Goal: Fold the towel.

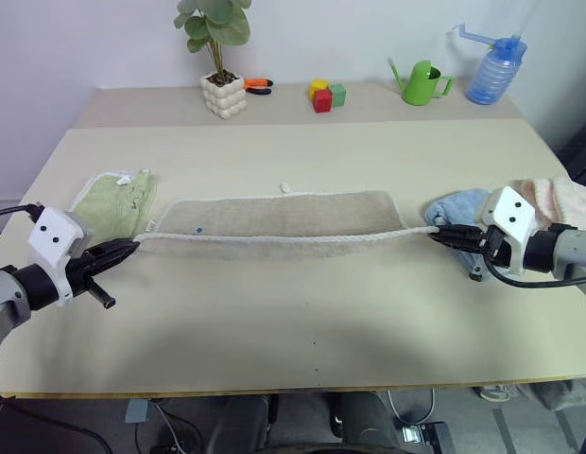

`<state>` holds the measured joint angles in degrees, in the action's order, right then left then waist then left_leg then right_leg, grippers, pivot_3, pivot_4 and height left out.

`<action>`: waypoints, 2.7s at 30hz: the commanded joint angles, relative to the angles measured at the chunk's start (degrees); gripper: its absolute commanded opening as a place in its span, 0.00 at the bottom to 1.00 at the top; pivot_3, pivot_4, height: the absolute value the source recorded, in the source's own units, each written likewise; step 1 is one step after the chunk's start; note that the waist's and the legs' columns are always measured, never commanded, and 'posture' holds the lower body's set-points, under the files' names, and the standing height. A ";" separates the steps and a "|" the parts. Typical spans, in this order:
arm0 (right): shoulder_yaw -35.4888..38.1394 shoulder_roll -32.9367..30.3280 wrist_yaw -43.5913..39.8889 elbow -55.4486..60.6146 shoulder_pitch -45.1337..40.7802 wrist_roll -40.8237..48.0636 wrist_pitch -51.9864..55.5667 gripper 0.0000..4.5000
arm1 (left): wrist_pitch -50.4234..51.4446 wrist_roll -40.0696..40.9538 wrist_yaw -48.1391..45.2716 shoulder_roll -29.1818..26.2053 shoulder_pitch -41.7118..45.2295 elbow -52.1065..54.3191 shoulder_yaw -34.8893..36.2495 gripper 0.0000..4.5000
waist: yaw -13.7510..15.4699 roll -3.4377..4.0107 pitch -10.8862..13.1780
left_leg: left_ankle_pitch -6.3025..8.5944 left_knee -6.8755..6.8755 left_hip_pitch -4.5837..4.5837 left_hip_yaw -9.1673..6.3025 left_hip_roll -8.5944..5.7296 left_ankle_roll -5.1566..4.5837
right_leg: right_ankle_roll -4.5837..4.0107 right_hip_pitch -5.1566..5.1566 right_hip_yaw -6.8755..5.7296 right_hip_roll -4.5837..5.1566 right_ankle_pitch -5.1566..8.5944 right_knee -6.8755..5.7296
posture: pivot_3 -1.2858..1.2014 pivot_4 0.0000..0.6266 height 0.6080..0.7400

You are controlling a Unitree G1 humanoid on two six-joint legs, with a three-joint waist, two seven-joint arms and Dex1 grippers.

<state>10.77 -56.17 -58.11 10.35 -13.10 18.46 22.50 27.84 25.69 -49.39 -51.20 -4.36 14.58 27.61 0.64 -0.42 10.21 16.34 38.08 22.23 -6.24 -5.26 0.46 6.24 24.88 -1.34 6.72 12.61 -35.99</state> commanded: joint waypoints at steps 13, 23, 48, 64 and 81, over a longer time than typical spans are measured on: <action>-13.26 11.40 8.93 -30.97 -21.91 -16.51 -19.46 0.01 | -18.74 -13.90 3.20 4.94 25.51 -30.18 -16.56 0.00 | -0.60 -0.01 -0.01 | -0.20 -0.01 0.06 0.04 -0.05 0.35 | 0.00 0.11 -0.04 0.01 -0.02 -0.02 | 0.52 0.24 0.94; -14.73 15.71 11.52 -46.04 -29.23 -20.49 -27.23 0.01 | -24.97 -17.54 5.33 7.74 32.38 -43.32 -19.30 0.00 | -1.48 -0.02 -0.01 | -0.24 0.01 0.08 0.01 -0.05 0.41 | 0.01 0.16 -0.04 -0.01 -0.03 -0.08 | 0.52 0.24 0.94; -7.38 13.57 18.71 -38.48 -25.99 -17.99 -23.51 0.84 | -18.35 -10.17 13.51 11.58 26.03 -30.36 -10.83 0.85 | -1.49 -0.02 -0.01 | -0.25 0.01 0.15 0.02 -0.06 0.43 | 0.01 0.26 0.01 0.01 -0.03 -0.13 | 0.52 0.24 0.94; 14.11 38.47 44.02 13.19 -0.56 21.42 44.84 1.00 | -6.29 -6.30 4.29 18.93 23.23 3.67 -33.69 0.86 | -1.33 0.12 -0.11 | -0.08 0.03 0.07 -0.09 -0.04 0.13 | -0.02 0.14 0.13 -0.04 -0.03 -0.16 | 0.52 0.24 0.94; 21.25 50.60 62.06 -12.36 -18.11 19.17 36.86 0.70 | -1.25 -0.76 0.81 16.96 20.49 7.24 -31.39 0.86 | -1.42 0.16 -0.16 | -0.07 0.01 -0.16 -0.02 -0.02 0.10 | -0.02 -0.04 0.13 -0.17 -0.03 -0.17 | 0.52 0.24 0.94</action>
<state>31.93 -5.17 3.24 0.04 -30.83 38.40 60.62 26.41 24.31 -48.85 -33.96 16.13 19.52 -5.17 -0.78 -0.27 10.05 16.27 38.10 22.06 -6.26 -5.27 0.56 6.22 24.83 -1.20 6.55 12.58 -36.16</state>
